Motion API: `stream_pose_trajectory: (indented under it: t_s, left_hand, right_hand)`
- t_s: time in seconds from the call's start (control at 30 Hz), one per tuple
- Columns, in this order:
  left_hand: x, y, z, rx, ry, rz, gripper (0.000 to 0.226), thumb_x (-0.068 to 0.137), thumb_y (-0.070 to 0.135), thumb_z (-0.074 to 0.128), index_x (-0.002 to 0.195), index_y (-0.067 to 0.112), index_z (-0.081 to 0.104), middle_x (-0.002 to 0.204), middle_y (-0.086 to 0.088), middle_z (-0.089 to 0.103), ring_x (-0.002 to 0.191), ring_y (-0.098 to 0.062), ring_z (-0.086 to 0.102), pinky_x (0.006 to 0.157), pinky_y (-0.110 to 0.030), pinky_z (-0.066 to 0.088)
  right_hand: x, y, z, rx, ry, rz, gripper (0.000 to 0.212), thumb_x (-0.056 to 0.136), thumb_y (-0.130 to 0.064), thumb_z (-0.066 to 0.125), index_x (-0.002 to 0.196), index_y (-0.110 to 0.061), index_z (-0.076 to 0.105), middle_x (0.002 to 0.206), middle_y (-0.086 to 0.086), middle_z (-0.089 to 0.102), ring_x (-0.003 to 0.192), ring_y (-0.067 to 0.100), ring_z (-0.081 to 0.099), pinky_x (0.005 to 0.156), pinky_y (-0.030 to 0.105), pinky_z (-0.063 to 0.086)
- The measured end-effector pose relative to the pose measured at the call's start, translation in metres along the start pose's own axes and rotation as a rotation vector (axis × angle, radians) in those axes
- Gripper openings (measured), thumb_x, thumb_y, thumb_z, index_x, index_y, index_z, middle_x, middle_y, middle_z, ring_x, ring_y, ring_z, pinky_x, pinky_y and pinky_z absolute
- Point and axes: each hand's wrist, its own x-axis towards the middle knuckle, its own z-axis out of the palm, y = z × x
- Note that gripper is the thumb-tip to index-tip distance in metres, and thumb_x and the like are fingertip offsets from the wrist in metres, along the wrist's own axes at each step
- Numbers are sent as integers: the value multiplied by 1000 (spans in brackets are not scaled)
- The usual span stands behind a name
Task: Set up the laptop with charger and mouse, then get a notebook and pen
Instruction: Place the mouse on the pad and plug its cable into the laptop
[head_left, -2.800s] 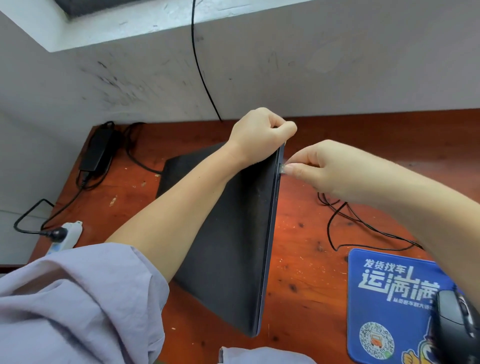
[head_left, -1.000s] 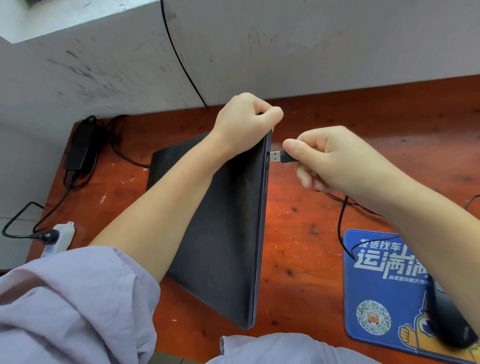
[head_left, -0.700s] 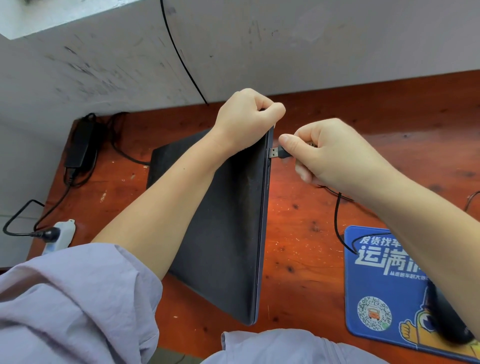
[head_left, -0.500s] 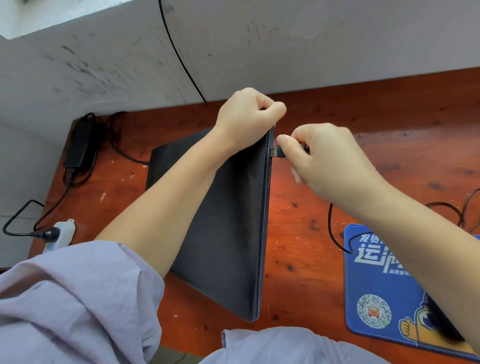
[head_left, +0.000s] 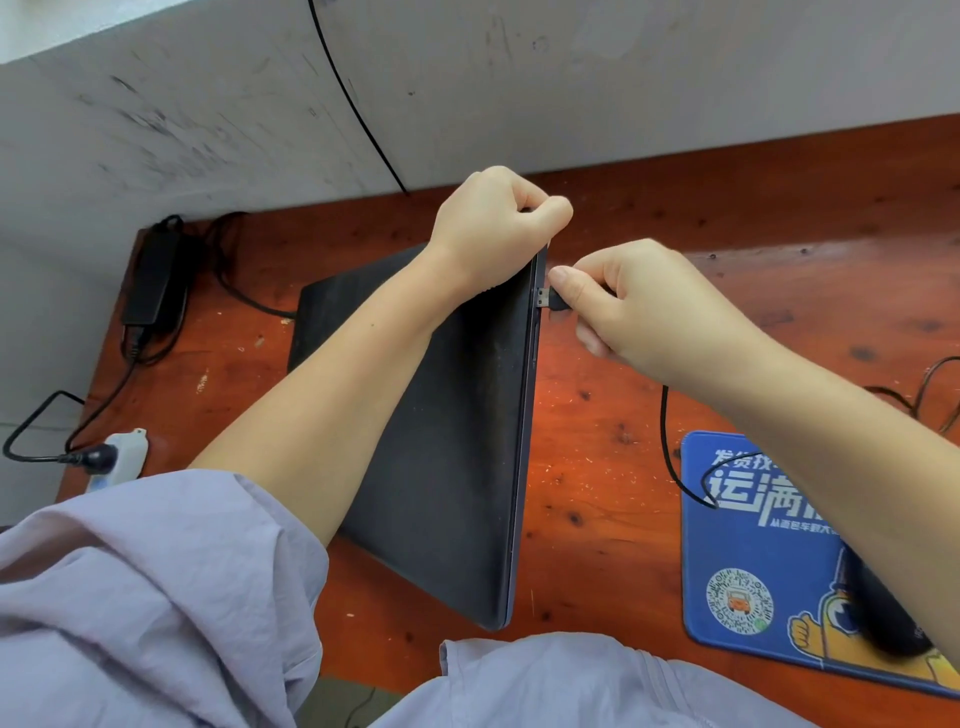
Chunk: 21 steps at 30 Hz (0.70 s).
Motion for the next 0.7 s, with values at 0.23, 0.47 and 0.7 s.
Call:
stream_pose_trajectory:
  t_s: [0.23, 0.47, 0.7]
  left_hand:
    - [3, -7, 11, 87, 11, 6, 42, 69, 32, 41, 57, -7, 51, 55, -11, 36, 55, -20, 31, 56, -33, 29]
    - [24, -23, 35, 215, -32, 17, 34, 71, 34, 41, 48, 13, 27, 47, -2, 22, 51, -17, 22, 50, -31, 30]
    - [47, -46, 67, 315, -89, -19, 30, 70, 39, 39, 54, 15, 34, 49, -4, 26, 51, -21, 28, 55, -31, 34]
  right_hand:
    - [0, 7, 15, -55, 106, -67, 50, 98, -27, 38, 48, -20, 38, 42, -6, 52, 39, 6, 46, 47, 9, 36]
    - [23, 75, -4, 804, -234, 393, 53, 96, -51, 30, 88, -11, 64, 73, 6, 72, 64, 14, 68, 57, 24, 54]
    - [33, 130, 36, 759, -291, 722, 47, 99, -42, 29, 117, -7, 55, 111, 12, 66, 102, 21, 63, 90, 40, 50]
